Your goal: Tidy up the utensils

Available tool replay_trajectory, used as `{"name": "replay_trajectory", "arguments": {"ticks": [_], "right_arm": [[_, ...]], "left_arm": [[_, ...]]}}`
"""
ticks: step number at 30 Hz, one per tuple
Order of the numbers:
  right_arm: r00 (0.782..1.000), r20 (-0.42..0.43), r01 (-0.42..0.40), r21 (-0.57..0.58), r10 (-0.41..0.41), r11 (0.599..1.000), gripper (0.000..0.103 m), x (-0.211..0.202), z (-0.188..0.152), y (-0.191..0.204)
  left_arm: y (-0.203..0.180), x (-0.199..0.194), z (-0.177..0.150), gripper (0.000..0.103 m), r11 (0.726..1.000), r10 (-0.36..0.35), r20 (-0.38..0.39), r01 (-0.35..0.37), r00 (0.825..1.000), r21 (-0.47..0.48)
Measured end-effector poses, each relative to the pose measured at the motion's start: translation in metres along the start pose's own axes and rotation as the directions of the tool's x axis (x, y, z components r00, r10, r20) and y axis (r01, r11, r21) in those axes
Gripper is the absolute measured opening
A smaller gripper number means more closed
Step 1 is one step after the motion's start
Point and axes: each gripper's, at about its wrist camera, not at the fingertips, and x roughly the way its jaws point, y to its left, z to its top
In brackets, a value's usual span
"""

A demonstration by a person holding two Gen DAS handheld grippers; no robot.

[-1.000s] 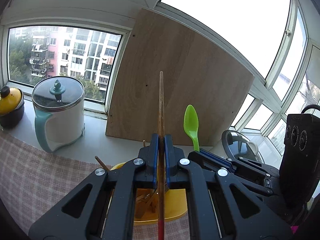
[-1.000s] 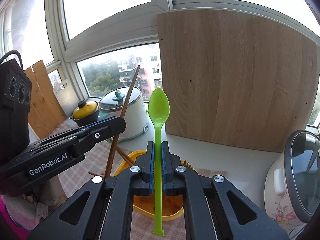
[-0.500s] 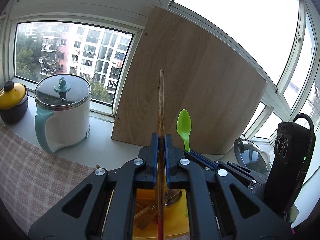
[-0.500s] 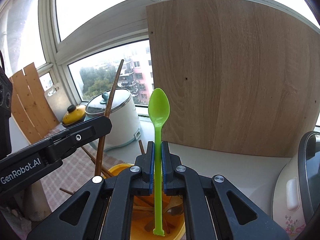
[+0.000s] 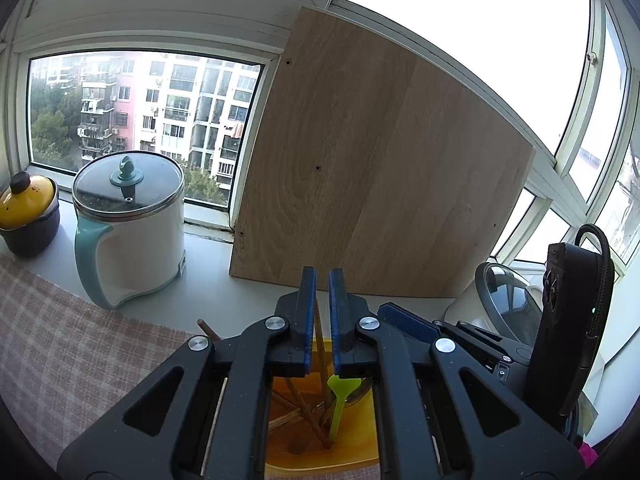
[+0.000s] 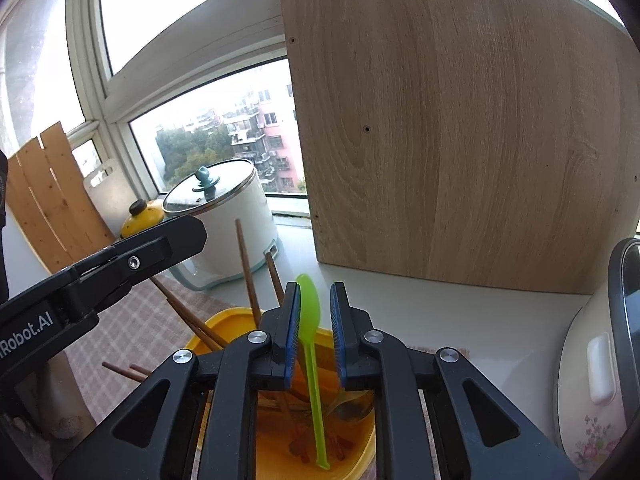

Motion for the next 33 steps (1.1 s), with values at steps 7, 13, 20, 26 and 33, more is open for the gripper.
{"name": "replay_trajectory", "arguments": {"ticks": [7, 13, 20, 26, 33], "right_arm": [[1.0, 0.005, 0.011, 0.006, -0.011, 1.0, 0.026, -0.015, -0.003, -0.001], [1.0, 0.017, 0.021, 0.005, -0.021, 1.0, 0.026, -0.033, -0.005, 0.003], [0.999, 0.02, 0.036, -0.005, -0.036, 0.999, 0.026, -0.058, -0.013, 0.013], [0.998, 0.016, 0.064, -0.007, -0.064, 0.998, 0.026, -0.081, -0.027, 0.022], [0.995, 0.017, 0.097, 0.0, -0.097, 0.995, 0.045, -0.113, -0.043, 0.03]], "left_arm": [[-0.003, -0.011, -0.004, 0.004, 1.0, 0.002, -0.005, -0.002, 1.0, 0.013], [-0.006, -0.028, -0.01, 0.004, 1.0, 0.006, -0.006, -0.005, 1.0, 0.028], [-0.011, -0.055, -0.023, 0.004, 0.998, 0.015, -0.014, -0.014, 1.0, 0.065], [-0.013, -0.078, -0.036, 0.004, 0.995, 0.02, -0.028, -0.017, 0.999, 0.095], [-0.016, -0.111, -0.057, 0.033, 0.99, 0.025, -0.043, -0.019, 0.999, 0.141]]}}
